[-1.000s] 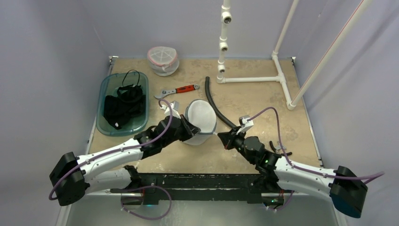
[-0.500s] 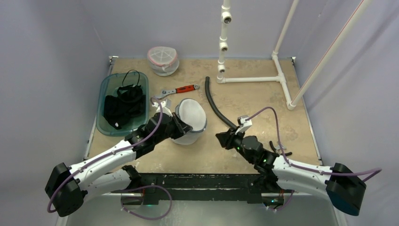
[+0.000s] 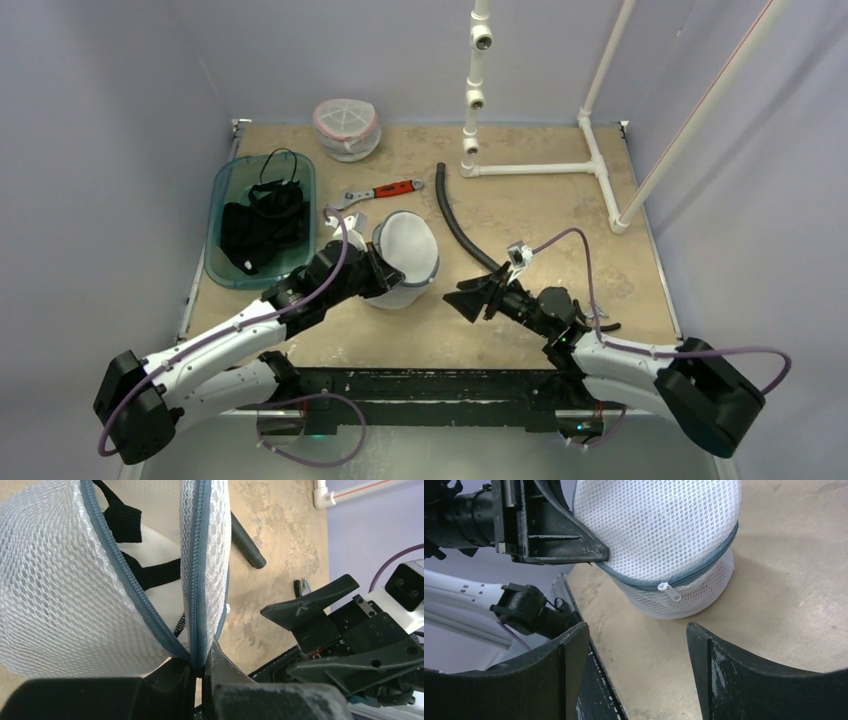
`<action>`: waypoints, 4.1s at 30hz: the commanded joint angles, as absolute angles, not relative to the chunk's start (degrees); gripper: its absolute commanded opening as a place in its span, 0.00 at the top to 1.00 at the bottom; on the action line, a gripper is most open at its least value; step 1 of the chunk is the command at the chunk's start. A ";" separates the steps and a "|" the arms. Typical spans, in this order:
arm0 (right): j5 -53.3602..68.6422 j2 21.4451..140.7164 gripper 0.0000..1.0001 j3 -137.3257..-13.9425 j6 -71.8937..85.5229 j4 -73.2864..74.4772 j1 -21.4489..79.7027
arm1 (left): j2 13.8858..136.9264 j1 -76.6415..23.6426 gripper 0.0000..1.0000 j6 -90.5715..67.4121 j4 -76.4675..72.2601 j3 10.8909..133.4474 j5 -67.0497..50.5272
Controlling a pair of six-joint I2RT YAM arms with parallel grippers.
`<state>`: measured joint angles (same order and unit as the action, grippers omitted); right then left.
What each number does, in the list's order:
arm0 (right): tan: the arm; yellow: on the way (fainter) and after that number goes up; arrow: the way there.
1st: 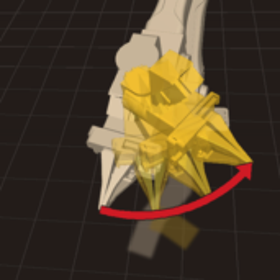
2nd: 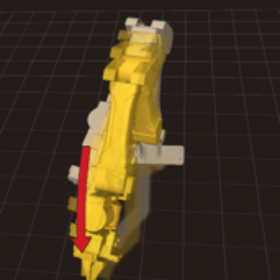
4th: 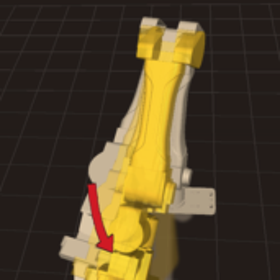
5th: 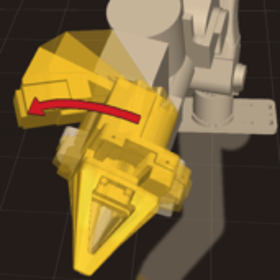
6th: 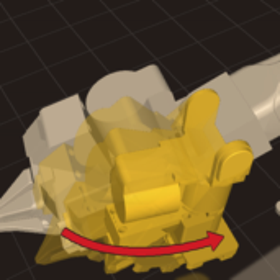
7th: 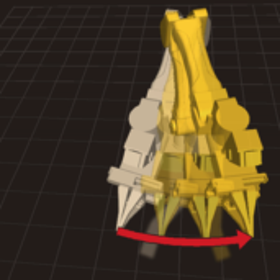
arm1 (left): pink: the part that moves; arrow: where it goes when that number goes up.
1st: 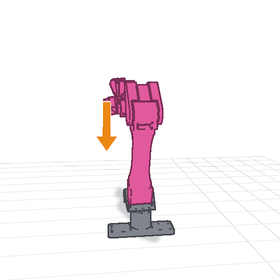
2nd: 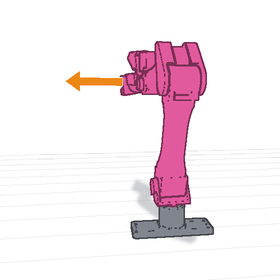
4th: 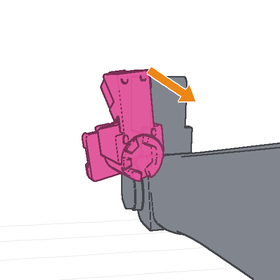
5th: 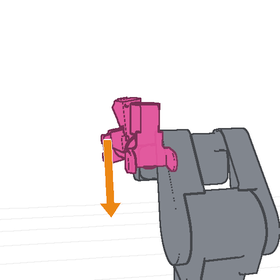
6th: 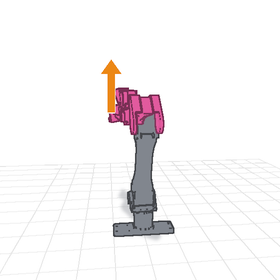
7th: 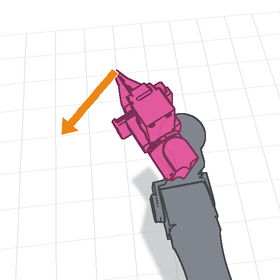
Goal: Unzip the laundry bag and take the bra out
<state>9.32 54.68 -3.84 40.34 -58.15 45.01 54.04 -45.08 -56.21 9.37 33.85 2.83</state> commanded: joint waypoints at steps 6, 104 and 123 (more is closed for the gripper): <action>25.77 70.66 0.26 -6.18 47.26 -82.80 41.40 | 53.17 -43.60 1.00 -55.51 11.19 30.04 10.98; 21.50 41.10 1.00 -25.90 55.80 -31.93 26.00 | 38.70 -43.24 0.37 -63.74 -15.97 24.45 -8.94; 3.06 47.26 1.00 -16.60 61.05 -51.21 31.77 | 56.74 -57.09 0.34 -78.81 -52.96 10.64 14.93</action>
